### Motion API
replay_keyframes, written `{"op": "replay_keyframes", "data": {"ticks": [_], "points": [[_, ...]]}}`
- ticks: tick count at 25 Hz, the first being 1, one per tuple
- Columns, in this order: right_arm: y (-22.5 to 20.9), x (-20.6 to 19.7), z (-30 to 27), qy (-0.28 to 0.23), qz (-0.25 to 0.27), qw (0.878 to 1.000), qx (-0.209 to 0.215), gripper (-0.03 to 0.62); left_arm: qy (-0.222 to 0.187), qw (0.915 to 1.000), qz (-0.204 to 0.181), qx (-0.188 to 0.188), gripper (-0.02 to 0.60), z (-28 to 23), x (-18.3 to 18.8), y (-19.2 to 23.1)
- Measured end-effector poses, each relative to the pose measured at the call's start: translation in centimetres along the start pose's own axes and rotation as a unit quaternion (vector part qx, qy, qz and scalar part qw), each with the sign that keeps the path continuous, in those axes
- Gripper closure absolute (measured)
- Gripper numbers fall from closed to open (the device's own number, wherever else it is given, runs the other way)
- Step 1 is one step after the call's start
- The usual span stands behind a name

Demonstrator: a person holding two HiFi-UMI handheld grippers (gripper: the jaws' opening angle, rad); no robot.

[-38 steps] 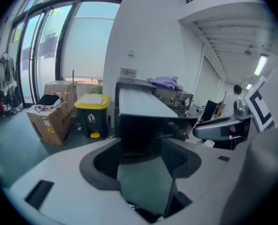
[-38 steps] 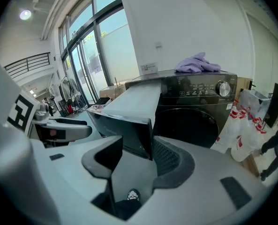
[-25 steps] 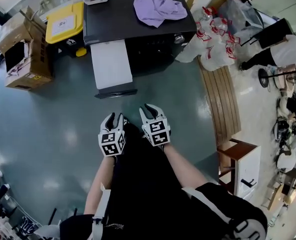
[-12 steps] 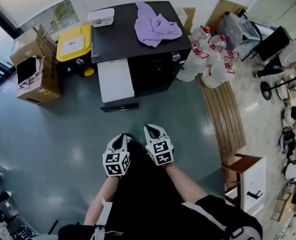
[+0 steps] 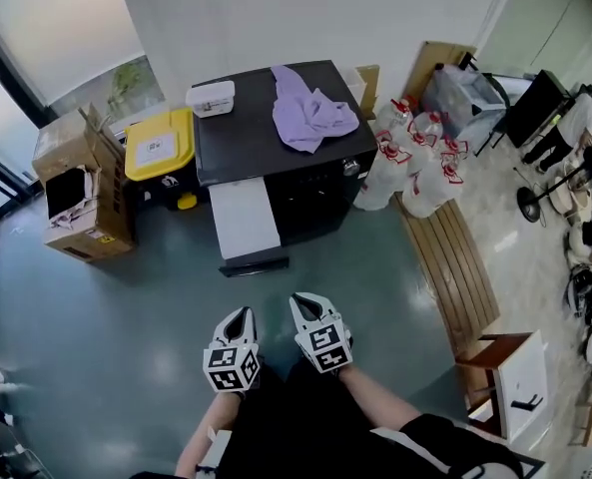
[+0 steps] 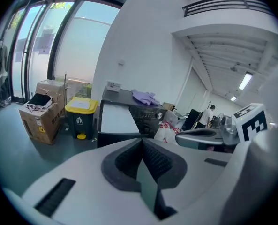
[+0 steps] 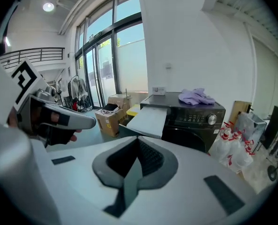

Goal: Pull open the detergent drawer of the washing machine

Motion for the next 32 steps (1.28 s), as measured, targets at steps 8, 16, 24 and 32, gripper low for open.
{"op": "replay_keyframes", "data": {"ticks": [8,16,24,32], "points": [[2.8,8.8,-0.6,-0.067,0.012,0.997,-0.022,0.586,-0.064,0.9975,-0.002,-0.030,0.560,2.1,8.0,2.8],[4.7,17.1,1.6,-0.127,0.042,0.990,-0.034,0.586,-0.118,0.9923,-0.018,-0.032,0.560,4.8,14.4,3.5],[5.8,22.4,3.9,-0.149,0.077,0.985,-0.036,0.586,-0.208,0.9764,-0.030,-0.050,0.560,8.0,21.3,2.4],[6.1,26.3,6.7,-0.179,0.107,0.977,-0.042,0.586,-0.274,0.9588,-0.054,-0.050,0.560,10.7,24.9,2.0]]}}
Point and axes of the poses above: the fingertips, and each gripper's own axes: z backward along the fingers, y to its left, x out of its top, the point moved 6 cm from there along z, backward along the fingers, and after that the axes turned 13 degrees about x, right-handed, at the moved point
